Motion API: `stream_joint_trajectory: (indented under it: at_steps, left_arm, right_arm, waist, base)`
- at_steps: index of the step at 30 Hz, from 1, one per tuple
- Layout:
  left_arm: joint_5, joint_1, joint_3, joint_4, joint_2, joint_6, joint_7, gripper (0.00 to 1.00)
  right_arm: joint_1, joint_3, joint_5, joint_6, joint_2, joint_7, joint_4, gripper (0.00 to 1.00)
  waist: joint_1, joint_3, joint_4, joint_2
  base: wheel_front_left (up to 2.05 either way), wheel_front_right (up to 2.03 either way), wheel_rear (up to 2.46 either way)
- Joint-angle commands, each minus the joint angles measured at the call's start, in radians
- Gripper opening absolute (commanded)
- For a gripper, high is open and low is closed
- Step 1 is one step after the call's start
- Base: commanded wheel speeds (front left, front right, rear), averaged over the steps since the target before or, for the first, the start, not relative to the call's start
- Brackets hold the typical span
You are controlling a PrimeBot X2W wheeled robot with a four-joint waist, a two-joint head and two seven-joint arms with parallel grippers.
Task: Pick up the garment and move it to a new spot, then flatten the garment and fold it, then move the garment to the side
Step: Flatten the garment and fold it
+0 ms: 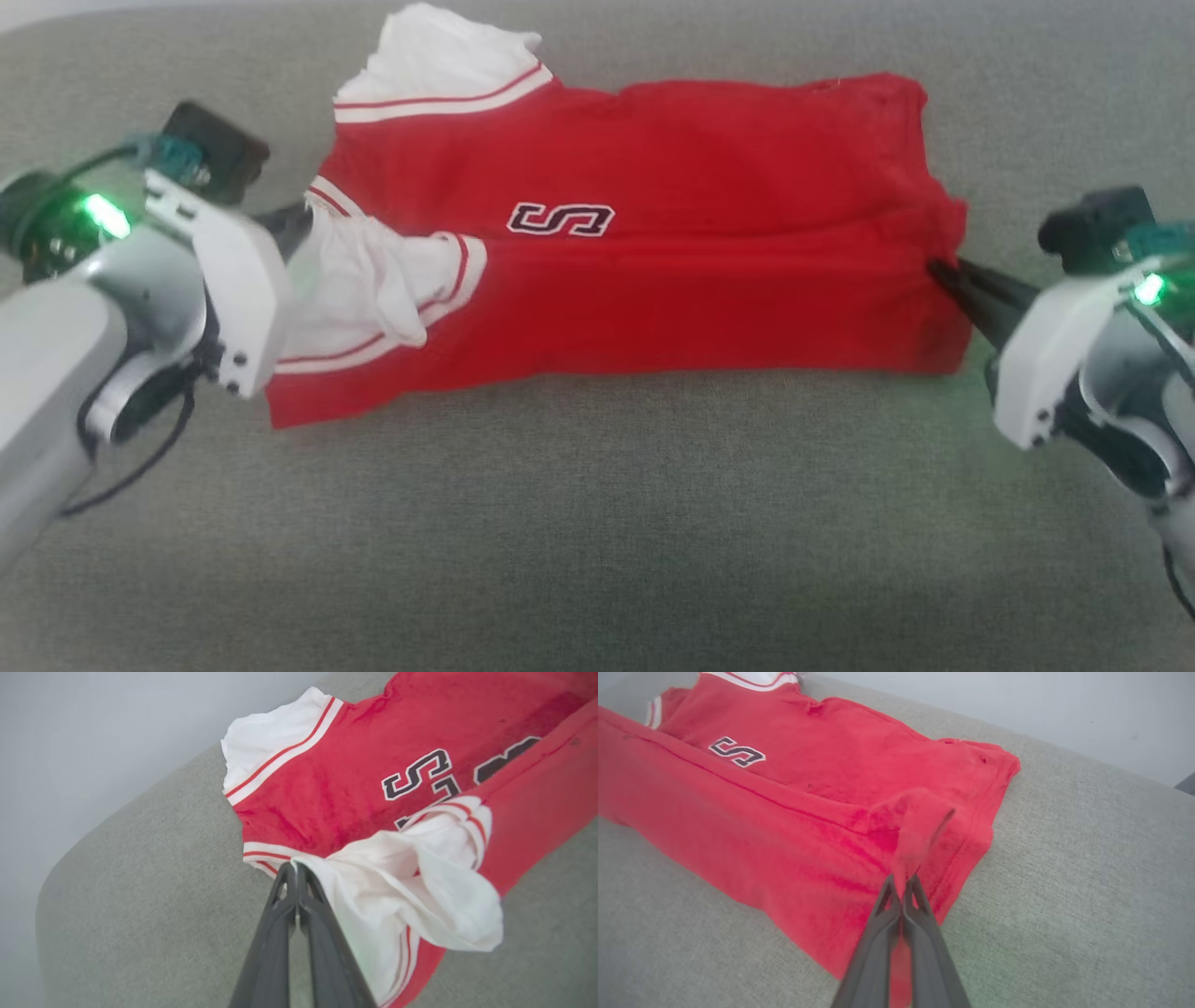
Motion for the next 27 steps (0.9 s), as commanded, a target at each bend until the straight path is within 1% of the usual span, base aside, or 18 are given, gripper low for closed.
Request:
stream_joint_trajectory:
  at_steps: [1,7,11,15,20,21,22,23,24,25,26,27]
  left_arm:
    - [0.011,-0.018,-0.001,0.023,-0.01,-0.011,-0.007,0.0]
    - [0.032,-0.099,-0.02,0.239,-0.12,-0.099,-0.029,0.0]
    - [0.019,-0.124,-0.033,0.367,-0.185,-0.139,-0.037,0.0]
    - [-0.008,-0.138,-0.042,0.476,-0.235,-0.166,-0.036,0.0]
    - [-0.048,-0.149,-0.05,0.575,-0.273,-0.18,-0.027,0.0]
    - [-0.054,-0.154,-0.048,0.589,-0.28,-0.182,-0.023,0.14]
    - [-0.061,-0.161,-0.046,0.602,-0.286,-0.182,-0.023,0.33]
    - [-0.076,-0.165,-0.043,0.613,-0.293,-0.182,-0.018,0.44]
    - [-0.089,-0.167,-0.039,0.623,-0.298,-0.183,-0.009,0.53]
    - [-0.099,-0.174,-0.038,0.63,-0.303,-0.184,-0.004,0.78]
    - [-0.105,-0.18,-0.038,0.634,-0.306,-0.184,-0.003,1.0]
    - [-0.112,-0.184,-0.037,0.636,-0.31,-0.185,0.002,1.0]
  right_arm:
    - [-0.02,0.001,-0.008,0.0,0.009,0.007,0.012,0.0]
    - [-0.122,0.019,-0.053,0.0,0.07,0.014,0.129,0.0]
    - [-0.165,0.038,-0.063,0.0,0.111,0.023,0.207,0.0]
    - [-0.197,0.06,-0.068,0.0,0.139,0.031,0.27,0.0]
    - [-0.225,0.082,-0.057,0.0,0.16,0.025,0.32,0.0]
    - [-0.231,0.086,-0.055,0.0,0.161,0.025,0.326,0.0]
    - [-0.235,0.088,-0.054,-0.001,0.161,0.026,0.333,0.0]
    - [-0.239,0.091,-0.052,-0.001,0.16,0.028,0.339,0.25]
    - [-0.245,0.094,-0.057,-0.001,0.157,0.027,0.343,0.44]
    - [-0.249,0.094,-0.061,-0.001,0.153,0.021,0.345,0.87]
    - [-0.252,0.093,-0.061,-0.001,0.153,0.015,0.346,1.0]
    - [-0.253,0.093,-0.061,-0.001,0.153,0.011,0.344,1.0]
  waist:
    - [0.0,0.019,-0.008,0.0]
    - [0.0,0.067,-0.016,0.0]
    - [0.0,0.088,-0.019,0.0]
    - [0.0,0.101,-0.024,0.0]
    - [0.0,0.105,-0.029,0.0]
    - [0.0,0.104,-0.029,0.0]
    - [0.0,0.101,-0.028,0.0]
    - [0.0,0.097,-0.027,0.0]
    - [0.0,0.091,-0.026,0.0]
    - [0.0,0.085,-0.025,0.0]
    - [0.0,0.078,-0.023,0.0]
    - [0.0,0.071,-0.021,0.0]
  base:
    - [0.0,0.0,0.0]
    - [0.0,0.0,0.0]
    - [0.0,0.0,0.0]
    - [0.0,0.0,0.0]
    - [0.0,0.0,0.0]
    - [0.0,0.0,0.0]
    - [0.0,0.0,0.0]
    - [0.0,0.0,0.0]
    - [0.0,0.0,0.0]
    - [0.0,0.0,0.0]
    - [0.0,0.0,0.0]
    - [0.0,0.0,0.0]
